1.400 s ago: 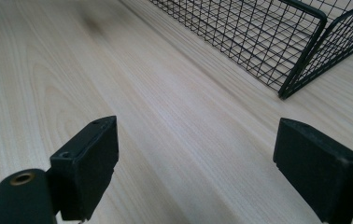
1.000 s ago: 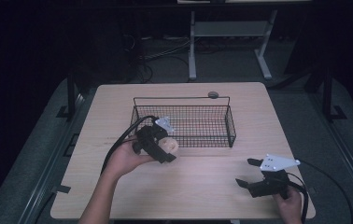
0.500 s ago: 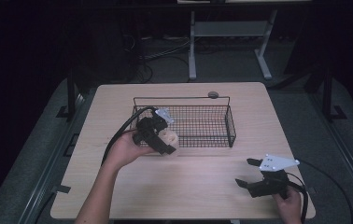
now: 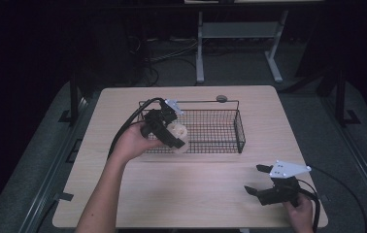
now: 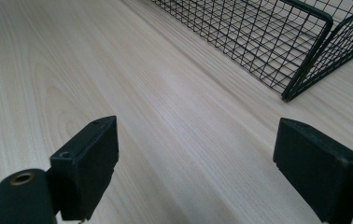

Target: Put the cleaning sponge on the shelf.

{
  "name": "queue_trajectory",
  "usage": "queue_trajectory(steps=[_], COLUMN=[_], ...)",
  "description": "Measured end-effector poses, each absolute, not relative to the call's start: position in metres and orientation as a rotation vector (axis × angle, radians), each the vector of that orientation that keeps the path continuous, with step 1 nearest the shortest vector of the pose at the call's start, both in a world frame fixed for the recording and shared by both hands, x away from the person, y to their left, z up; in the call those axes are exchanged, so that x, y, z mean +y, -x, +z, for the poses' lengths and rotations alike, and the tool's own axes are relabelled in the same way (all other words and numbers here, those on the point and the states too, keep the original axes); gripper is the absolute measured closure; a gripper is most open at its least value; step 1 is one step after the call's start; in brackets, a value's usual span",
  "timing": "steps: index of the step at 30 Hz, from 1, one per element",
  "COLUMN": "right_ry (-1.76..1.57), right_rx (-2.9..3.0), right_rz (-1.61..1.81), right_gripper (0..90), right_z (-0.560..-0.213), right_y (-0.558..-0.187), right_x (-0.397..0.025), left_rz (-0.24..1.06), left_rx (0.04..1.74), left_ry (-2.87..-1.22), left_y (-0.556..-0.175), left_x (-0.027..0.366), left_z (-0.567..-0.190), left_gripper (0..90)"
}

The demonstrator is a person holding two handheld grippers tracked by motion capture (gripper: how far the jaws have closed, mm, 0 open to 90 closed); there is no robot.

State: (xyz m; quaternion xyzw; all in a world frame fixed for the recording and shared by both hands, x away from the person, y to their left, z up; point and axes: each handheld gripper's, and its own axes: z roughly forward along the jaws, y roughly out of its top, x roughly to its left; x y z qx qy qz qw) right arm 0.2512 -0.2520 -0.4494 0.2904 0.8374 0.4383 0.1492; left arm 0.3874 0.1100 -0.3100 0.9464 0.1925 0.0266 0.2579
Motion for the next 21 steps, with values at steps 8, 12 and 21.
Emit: queue_trajectory(steps=[8, 12, 21], right_ry=[-0.832, -0.825, -0.838], right_rx=[2.408, 2.411, 2.404], right_rz=[1.26, 1.257, 1.258], right_gripper=[13.5, 13.5, 13.6], right_z=[-0.449, -0.449, -0.449], right_y=[-0.251, -0.251, -0.251], right_x=[-0.252, -0.251, -0.253], left_rz=[0.086, 0.088, 0.08], left_rx=[0.526, 0.536, 0.591], left_ry=[-2.555, -2.548, -2.545], left_y=[-0.4, -0.406, -0.426], left_x=[0.105, 0.103, 0.107], left_z=[-0.306, -0.307, -0.315], left_gripper=[27.4, 27.5, 27.4])
